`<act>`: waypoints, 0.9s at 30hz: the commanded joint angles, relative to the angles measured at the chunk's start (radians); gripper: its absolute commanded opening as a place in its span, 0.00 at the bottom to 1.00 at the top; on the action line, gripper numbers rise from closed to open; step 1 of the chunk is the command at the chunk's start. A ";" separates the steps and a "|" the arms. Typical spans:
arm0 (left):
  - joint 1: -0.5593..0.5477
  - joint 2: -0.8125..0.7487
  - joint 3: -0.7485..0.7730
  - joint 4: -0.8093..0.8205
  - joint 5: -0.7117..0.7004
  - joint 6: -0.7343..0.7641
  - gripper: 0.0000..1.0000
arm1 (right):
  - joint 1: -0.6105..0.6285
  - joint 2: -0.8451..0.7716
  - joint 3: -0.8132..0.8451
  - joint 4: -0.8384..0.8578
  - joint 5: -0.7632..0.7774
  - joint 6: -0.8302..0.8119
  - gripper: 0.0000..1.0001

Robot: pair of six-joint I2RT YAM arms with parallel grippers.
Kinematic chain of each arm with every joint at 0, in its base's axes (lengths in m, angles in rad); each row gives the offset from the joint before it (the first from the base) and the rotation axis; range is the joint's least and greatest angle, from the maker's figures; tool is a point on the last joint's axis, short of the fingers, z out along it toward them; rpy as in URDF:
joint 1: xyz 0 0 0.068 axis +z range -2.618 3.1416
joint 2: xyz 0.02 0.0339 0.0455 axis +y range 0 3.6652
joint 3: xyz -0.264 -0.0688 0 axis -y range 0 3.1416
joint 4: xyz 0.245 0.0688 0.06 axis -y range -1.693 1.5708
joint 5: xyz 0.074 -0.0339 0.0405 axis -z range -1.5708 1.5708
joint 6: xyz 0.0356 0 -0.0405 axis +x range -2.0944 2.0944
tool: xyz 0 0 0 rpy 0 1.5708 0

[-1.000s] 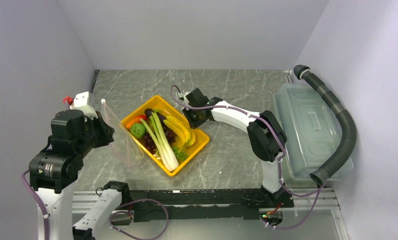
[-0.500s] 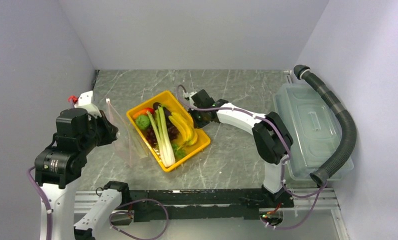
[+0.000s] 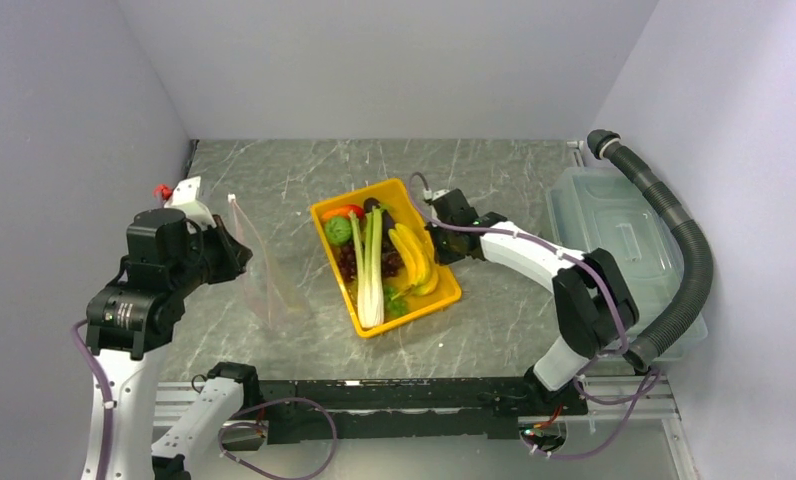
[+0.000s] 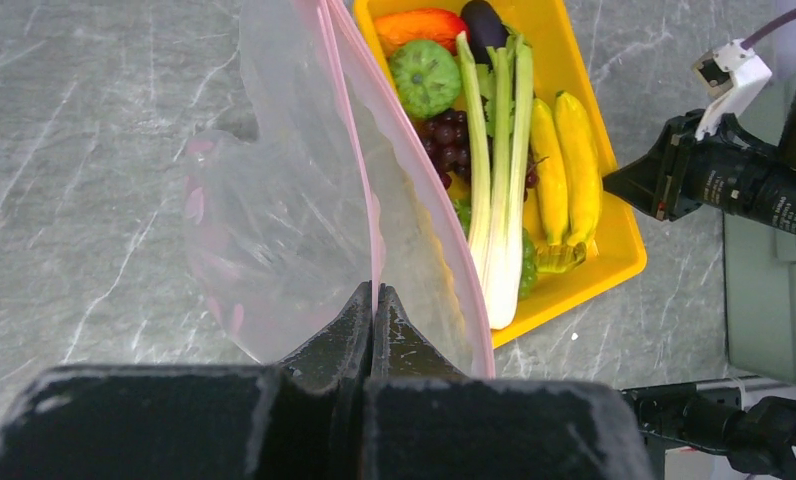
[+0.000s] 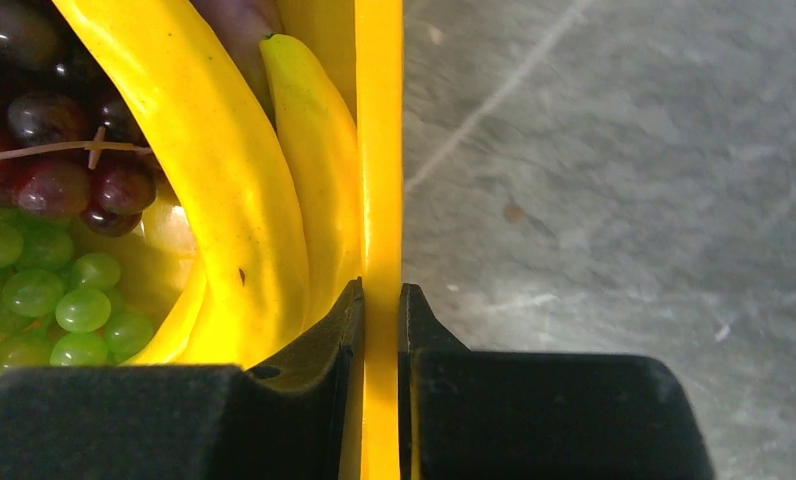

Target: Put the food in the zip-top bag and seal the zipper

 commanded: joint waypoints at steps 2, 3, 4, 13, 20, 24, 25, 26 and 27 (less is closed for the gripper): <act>0.003 0.025 -0.036 0.109 0.097 -0.012 0.00 | -0.068 -0.139 -0.089 0.042 0.073 0.066 0.00; 0.003 0.031 -0.042 0.121 0.112 -0.014 0.00 | -0.075 -0.160 -0.108 0.044 0.079 0.072 0.00; 0.003 0.036 -0.046 0.134 0.135 -0.015 0.00 | -0.084 -0.179 -0.129 0.046 0.083 0.075 0.00; 0.003 0.071 -0.105 0.277 0.314 -0.075 0.00 | -0.110 -0.244 -0.186 0.040 0.113 0.088 0.00; 0.003 0.090 -0.130 0.346 0.439 -0.133 0.00 | -0.111 -0.307 -0.174 0.037 0.122 0.090 0.27; 0.003 0.098 -0.142 0.371 0.481 -0.156 0.00 | -0.110 -0.344 -0.132 0.006 0.126 0.088 0.48; 0.003 0.099 -0.146 0.378 0.491 -0.160 0.00 | -0.110 -0.355 -0.122 0.000 0.124 0.087 0.52; 0.003 0.099 -0.149 0.386 0.499 -0.168 0.00 | -0.110 -0.369 -0.112 -0.007 0.120 0.086 0.55; 0.003 0.099 -0.152 0.390 0.504 -0.175 0.00 | -0.110 -0.381 -0.100 -0.012 0.111 0.083 0.57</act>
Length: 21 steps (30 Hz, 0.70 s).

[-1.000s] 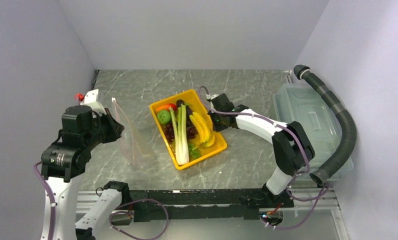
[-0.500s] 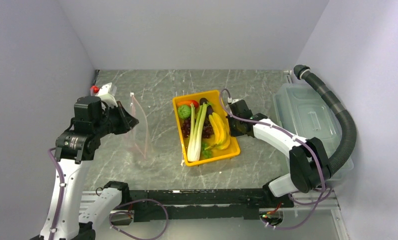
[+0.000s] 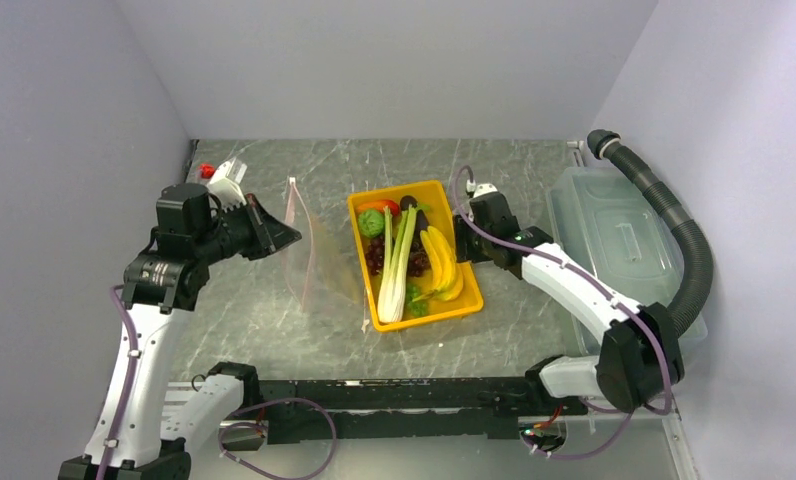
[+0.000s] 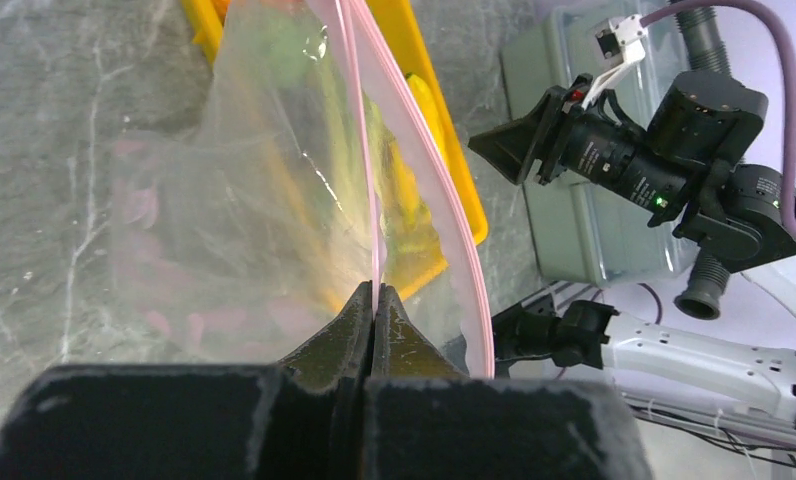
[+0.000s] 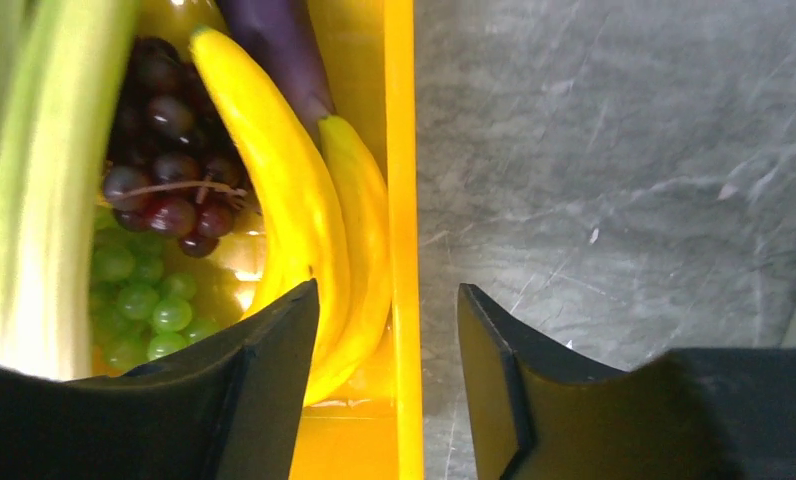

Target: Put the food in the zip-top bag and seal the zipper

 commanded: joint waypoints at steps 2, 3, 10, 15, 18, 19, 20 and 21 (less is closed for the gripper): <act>0.004 0.001 -0.019 0.087 0.090 -0.059 0.01 | -0.002 -0.083 0.098 -0.013 -0.019 -0.008 0.59; 0.004 0.001 -0.025 0.094 0.098 -0.069 0.01 | -0.001 -0.091 0.111 -0.021 -0.041 -0.008 0.59; 0.003 0.009 -0.056 0.128 0.144 -0.151 0.06 | 0.109 -0.088 0.240 -0.079 -0.042 0.002 0.61; 0.005 0.007 -0.080 0.161 0.182 -0.214 0.08 | 0.259 -0.025 0.359 -0.112 0.050 0.017 0.62; 0.005 0.011 -0.094 0.179 0.209 -0.246 0.08 | 0.318 0.014 0.401 -0.102 0.068 0.029 0.62; 0.005 0.013 -0.099 0.185 0.216 -0.255 0.07 | 0.334 0.030 0.412 -0.097 0.067 0.032 0.62; 0.005 0.014 -0.107 0.192 0.225 -0.267 0.06 | 0.351 0.049 0.427 -0.095 0.070 0.034 0.62; 0.005 0.012 -0.116 0.203 0.235 -0.276 0.05 | 0.367 0.069 0.442 -0.094 0.073 0.037 0.62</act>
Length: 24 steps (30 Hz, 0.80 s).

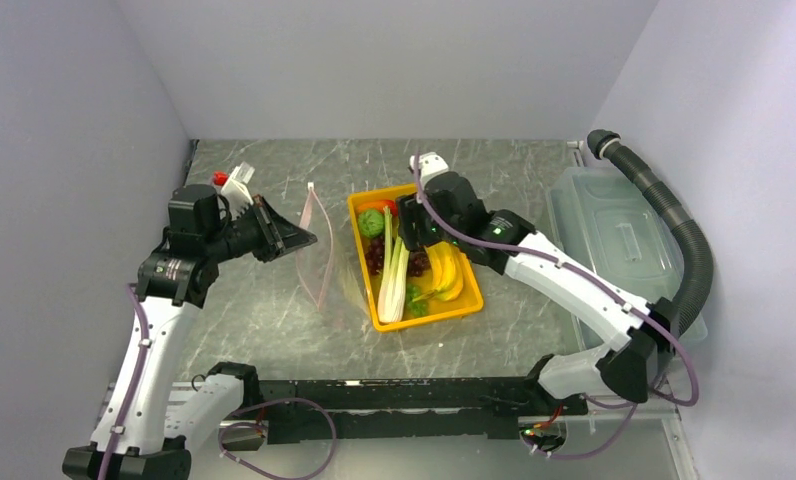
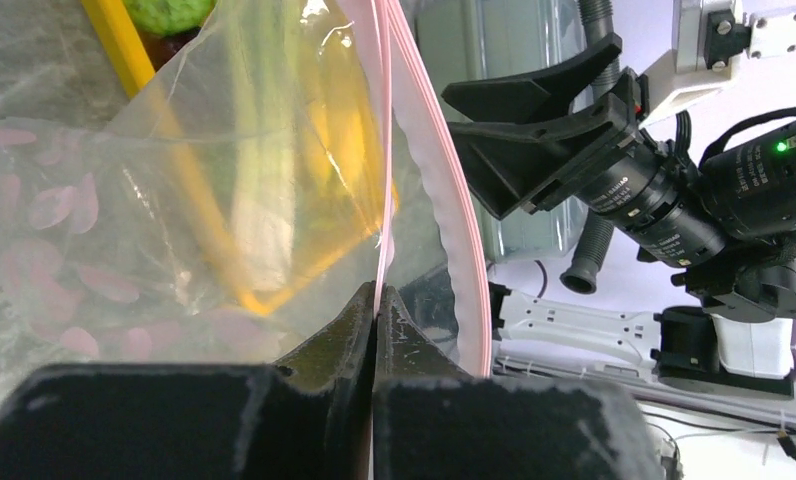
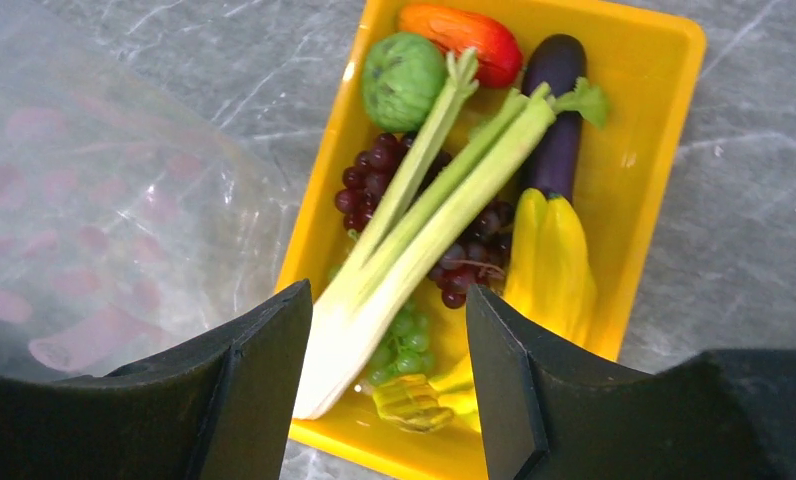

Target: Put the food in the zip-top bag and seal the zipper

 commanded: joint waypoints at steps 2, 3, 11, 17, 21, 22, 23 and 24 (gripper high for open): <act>0.005 -0.006 -0.039 0.106 0.096 -0.088 0.05 | 0.075 0.094 0.097 -0.004 0.051 0.026 0.62; 0.005 -0.008 -0.049 0.120 0.104 -0.097 0.05 | 0.089 0.112 0.110 -0.002 0.052 0.027 0.62; 0.005 -0.028 -0.065 0.156 0.123 -0.109 0.07 | 0.156 0.260 0.180 0.030 0.036 0.042 0.62; 0.005 -0.041 -0.034 0.077 0.065 -0.046 0.04 | 0.161 0.386 0.220 0.031 0.025 0.069 0.62; 0.005 -0.049 -0.010 0.032 0.041 -0.003 0.03 | 0.161 0.441 0.243 0.036 0.027 0.086 0.62; 0.005 -0.051 0.005 0.003 0.023 0.023 0.02 | 0.161 0.454 0.247 0.038 0.029 0.091 0.62; 0.005 -0.054 0.032 -0.039 -0.014 0.051 0.02 | 0.161 0.467 0.251 0.037 0.031 0.094 0.62; 0.005 -0.057 0.063 -0.080 -0.053 0.081 0.02 | 0.161 0.479 0.256 0.035 0.030 0.098 0.62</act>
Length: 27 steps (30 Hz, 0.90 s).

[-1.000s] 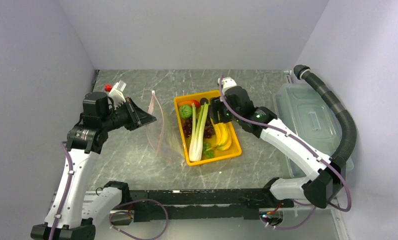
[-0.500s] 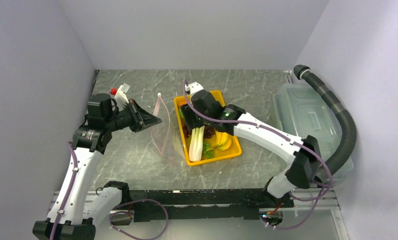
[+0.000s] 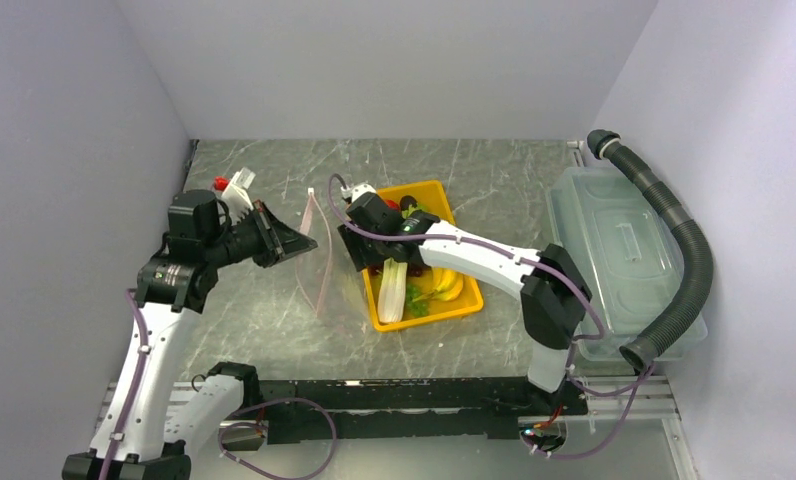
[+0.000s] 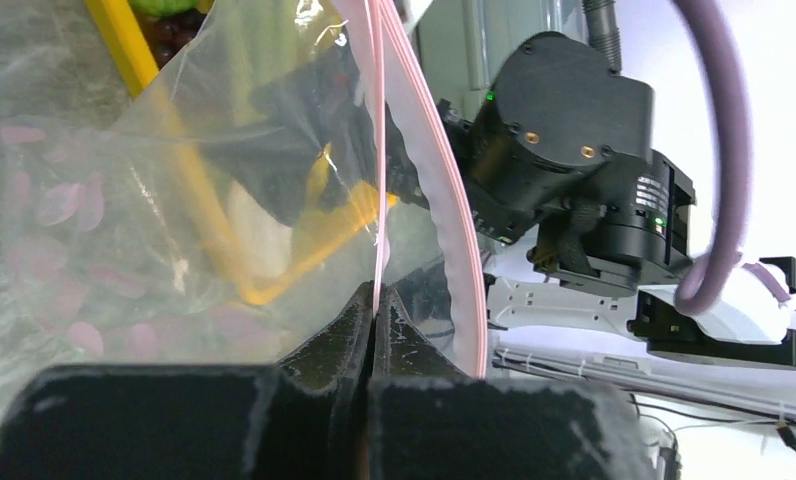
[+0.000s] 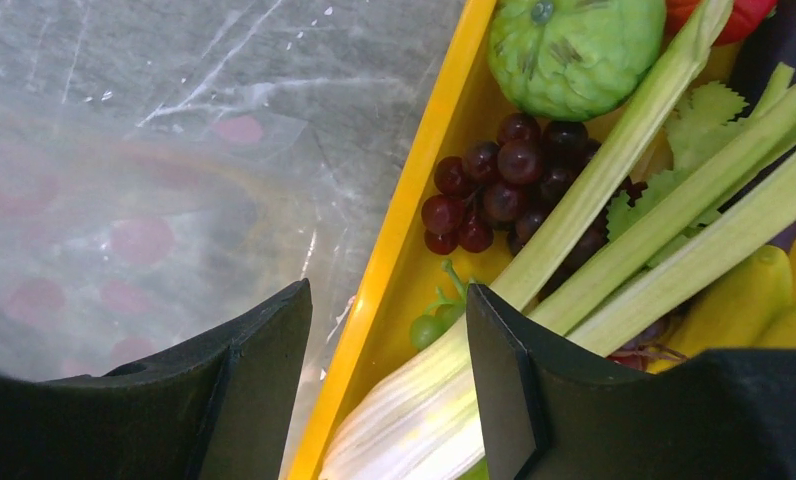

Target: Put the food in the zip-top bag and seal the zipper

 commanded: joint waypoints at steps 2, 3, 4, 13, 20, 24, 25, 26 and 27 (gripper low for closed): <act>0.005 -0.035 0.167 -0.177 -0.196 0.165 0.01 | 0.001 0.041 0.067 0.019 0.012 0.043 0.62; 0.005 -0.041 0.191 -0.209 -0.233 0.184 0.01 | 0.001 0.052 0.065 0.022 0.017 0.047 0.61; 0.005 -0.045 0.222 -0.235 -0.264 0.198 0.02 | 0.001 0.061 0.064 0.024 0.024 0.052 0.61; 0.005 -0.030 0.356 -0.360 -0.388 0.301 0.00 | 0.001 0.150 0.075 0.030 0.017 0.080 0.54; 0.005 -0.037 0.391 -0.431 -0.523 0.352 0.00 | 0.000 0.203 0.083 0.034 0.012 0.092 0.44; 0.005 -0.046 0.387 -0.439 -0.529 0.360 0.00 | -0.005 0.208 0.076 0.034 0.032 0.094 0.29; 0.005 -0.047 0.385 -0.439 -0.526 0.359 0.01 | -0.007 0.206 0.069 0.036 0.037 0.094 0.25; 0.005 -0.049 0.379 -0.439 -0.521 0.359 0.01 | -0.009 0.202 0.060 0.039 0.042 0.095 0.22; 0.005 -0.049 0.376 -0.437 -0.512 0.359 0.01 | -0.013 0.197 0.050 0.042 0.044 0.096 0.18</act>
